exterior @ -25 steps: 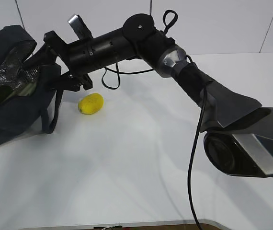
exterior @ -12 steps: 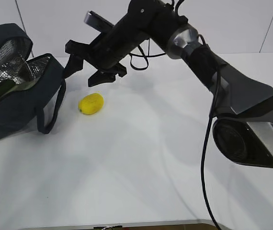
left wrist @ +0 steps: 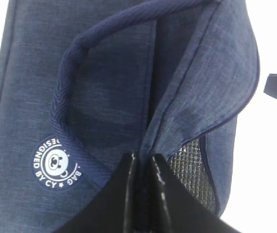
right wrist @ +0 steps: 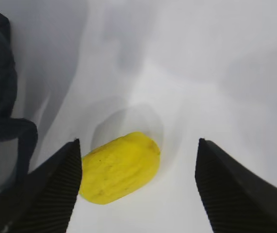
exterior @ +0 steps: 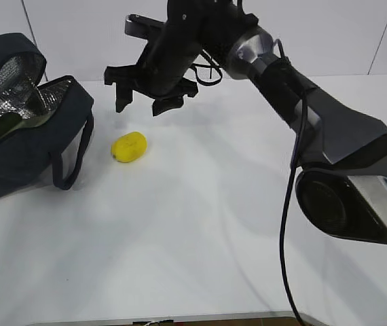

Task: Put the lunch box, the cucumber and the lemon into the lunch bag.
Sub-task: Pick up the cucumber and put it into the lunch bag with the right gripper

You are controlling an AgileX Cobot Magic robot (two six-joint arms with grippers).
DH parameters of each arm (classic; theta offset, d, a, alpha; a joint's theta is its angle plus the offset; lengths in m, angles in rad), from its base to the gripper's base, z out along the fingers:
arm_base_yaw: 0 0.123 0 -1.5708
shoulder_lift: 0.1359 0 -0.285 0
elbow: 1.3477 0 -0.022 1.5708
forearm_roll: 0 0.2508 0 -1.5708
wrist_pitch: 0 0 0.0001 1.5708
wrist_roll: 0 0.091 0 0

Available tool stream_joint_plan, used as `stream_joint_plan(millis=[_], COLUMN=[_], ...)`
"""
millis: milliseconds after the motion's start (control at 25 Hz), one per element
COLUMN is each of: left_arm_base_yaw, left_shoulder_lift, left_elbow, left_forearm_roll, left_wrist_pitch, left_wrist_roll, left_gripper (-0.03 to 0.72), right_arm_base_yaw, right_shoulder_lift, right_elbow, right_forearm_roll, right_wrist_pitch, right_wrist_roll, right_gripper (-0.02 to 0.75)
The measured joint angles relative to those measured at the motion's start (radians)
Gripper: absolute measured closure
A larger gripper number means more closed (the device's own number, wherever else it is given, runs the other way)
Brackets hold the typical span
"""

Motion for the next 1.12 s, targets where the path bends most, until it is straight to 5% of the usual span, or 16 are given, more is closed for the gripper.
stream_joint_plan(millis=[400, 840, 1120], left_arm_base_yaw=[0.000, 0.000, 0.000], left_shoulder_lift=[0.000, 0.000, 0.000], left_elbow=[0.000, 0.000, 0.000], left_forearm_roll=[0.000, -0.004, -0.016], left_wrist_pitch=[0.000, 0.000, -0.002], left_wrist_roll=[0.000, 0.000, 0.000], left_gripper=[0.677, 0.677, 0.677], right_arm_base_yaw=[0.085, 0.100, 0.100], right_shoulder_lift=[0.000, -0.051, -0.120], right_elbow=[0.000, 0.000, 0.000], right_forearm_roll=[-0.270, -0.231, -0.095], right_wrist_pitch=[0.002, 0.005, 0.010], right_wrist_roll=[-0.047, -0.113, -0.218], right_gripper=[0.160, 0.160, 0.160])
